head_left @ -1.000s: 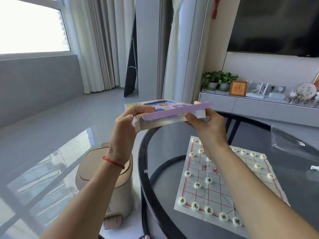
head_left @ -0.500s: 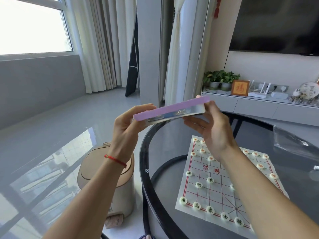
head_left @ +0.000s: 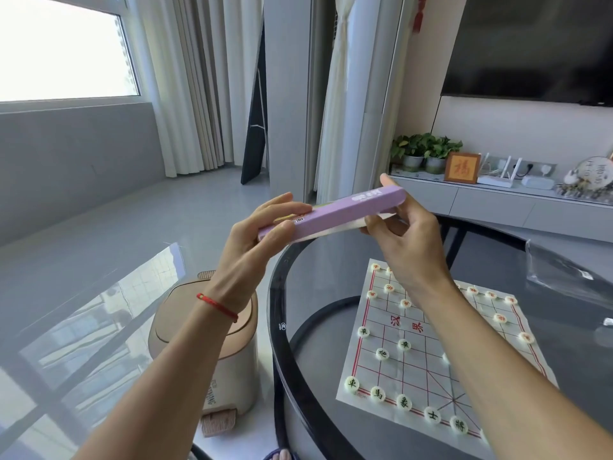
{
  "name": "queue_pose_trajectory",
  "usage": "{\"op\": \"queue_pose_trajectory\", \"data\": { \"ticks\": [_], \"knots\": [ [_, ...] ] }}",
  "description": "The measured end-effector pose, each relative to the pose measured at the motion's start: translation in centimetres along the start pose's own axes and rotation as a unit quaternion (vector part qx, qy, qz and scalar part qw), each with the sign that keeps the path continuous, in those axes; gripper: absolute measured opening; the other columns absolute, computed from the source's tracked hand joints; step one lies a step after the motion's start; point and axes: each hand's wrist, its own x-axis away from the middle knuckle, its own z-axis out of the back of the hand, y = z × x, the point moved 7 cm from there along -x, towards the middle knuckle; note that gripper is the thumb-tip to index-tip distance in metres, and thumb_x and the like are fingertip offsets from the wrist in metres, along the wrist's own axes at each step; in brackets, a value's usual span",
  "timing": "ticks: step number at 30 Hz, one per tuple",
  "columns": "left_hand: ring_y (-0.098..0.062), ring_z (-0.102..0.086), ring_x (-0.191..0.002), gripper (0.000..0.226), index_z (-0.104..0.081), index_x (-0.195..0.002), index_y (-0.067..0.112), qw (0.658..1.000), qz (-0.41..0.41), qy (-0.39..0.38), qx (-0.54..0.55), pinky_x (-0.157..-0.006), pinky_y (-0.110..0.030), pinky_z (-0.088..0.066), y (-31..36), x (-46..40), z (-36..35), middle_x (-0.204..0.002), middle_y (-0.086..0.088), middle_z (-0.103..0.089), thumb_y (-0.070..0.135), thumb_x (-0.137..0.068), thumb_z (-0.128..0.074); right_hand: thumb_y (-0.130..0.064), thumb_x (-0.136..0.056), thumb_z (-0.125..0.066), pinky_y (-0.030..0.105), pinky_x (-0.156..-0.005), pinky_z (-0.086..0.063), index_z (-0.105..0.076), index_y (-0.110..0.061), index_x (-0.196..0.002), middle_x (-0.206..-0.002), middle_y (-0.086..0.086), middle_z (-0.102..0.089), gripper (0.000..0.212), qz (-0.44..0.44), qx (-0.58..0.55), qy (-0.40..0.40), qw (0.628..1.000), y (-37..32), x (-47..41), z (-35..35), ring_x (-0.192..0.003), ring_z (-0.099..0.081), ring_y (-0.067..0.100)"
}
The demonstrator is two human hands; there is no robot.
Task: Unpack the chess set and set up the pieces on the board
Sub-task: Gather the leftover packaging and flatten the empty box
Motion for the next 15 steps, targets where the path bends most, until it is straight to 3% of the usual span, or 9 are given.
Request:
{"op": "queue_pose_trajectory", "data": {
  "ticks": [2,4,6,9,12,15],
  "knots": [
    [-0.021,-0.052,-0.132,0.034,-0.069,-0.123,0.025,1.0,-0.005,0.012,-0.018,-0.106,-0.057,-0.045,0.0,0.0,0.1,-0.134,0.004,-0.061,0.04,-0.094,-0.058,-0.018,-0.097,-0.068,0.05,-0.091,-0.058,-0.043,-0.026,-0.155,-0.111,0.003,-0.071,0.063,-0.001,0.001,-0.01,1.0,0.0,-0.1,-0.1,-0.093,-0.067,0.036],
    [-0.025,-0.058,-0.124,0.032,-0.066,-0.126,0.021,1.0,-0.011,0.012,-0.014,-0.102,-0.057,-0.048,0.0,0.0,0.0,-0.13,-0.001,-0.063,0.032,-0.095,-0.06,-0.018,-0.097,-0.069,0.053,-0.091,-0.057,-0.04,-0.024,-0.156,-0.1,-0.008,-0.07,0.066,0.0,0.001,-0.021,1.0,0.0,-0.3,0.0,-0.083,-0.064,0.031],
    [-0.028,-0.061,-0.119,0.033,-0.063,-0.128,0.016,1.0,-0.018,0.006,-0.017,-0.1,-0.058,-0.049,0.2,0.1,-0.1,-0.125,-0.003,-0.065,0.023,-0.095,-0.062,-0.02,-0.096,-0.069,0.05,-0.092,-0.058,-0.039,-0.022,-0.157,-0.093,-0.013,-0.067,0.068,0.003,-0.001,-0.032,0.999,-0.1,-0.3,0.0,-0.081,-0.063,0.016],
    [-0.029,-0.063,-0.116,0.034,-0.061,-0.129,0.014,1.0,-0.021,0.004,-0.023,-0.099,-0.058,-0.05,0.1,0.1,-0.1,-0.122,-0.005,-0.066,0.018,-0.095,-0.061,-0.021,-0.097,-0.069,0.045,-0.096,-0.058,-0.037,-0.021,-0.157,-0.107,-0.001,-0.071,0.068,0.003,-0.007,-0.04,0.999,-0.5,-0.3,0.0,-0.093,-0.068,0.016],
    [-0.032,-0.059,-0.12,0.036,-0.059,-0.133,0.015,0.998,-0.035,0.009,-0.045,-0.1,-0.057,-0.049,0.0,-0.1,0.1,-0.126,-0.011,-0.063,0.021,-0.097,-0.059,-0.021,-0.098,-0.069,0.034,-0.098,-0.057,-0.036,-0.018,-0.158,-0.119,-0.005,-0.07,0.069,0.006,-0.013,-0.043,0.999,-0.9,-0.3,0.0,-0.102,-0.068,0.004],
    [-0.035,-0.058,-0.121,0.038,-0.057,-0.136,0.018,0.997,-0.043,0.004,-0.067,-0.095,-0.052,-0.054,0.0,-0.1,0.1,-0.128,-0.012,-0.06,0.028,-0.099,-0.056,-0.021,-0.097,-0.069,0.032,-0.1,-0.056,-0.035,-0.018,-0.158,-0.129,-0.005,-0.067,0.07,0.012,-0.01,-0.044,0.999,-1.2,-0.4,0.1,-0.106,-0.068,0.005]
  ]
}}
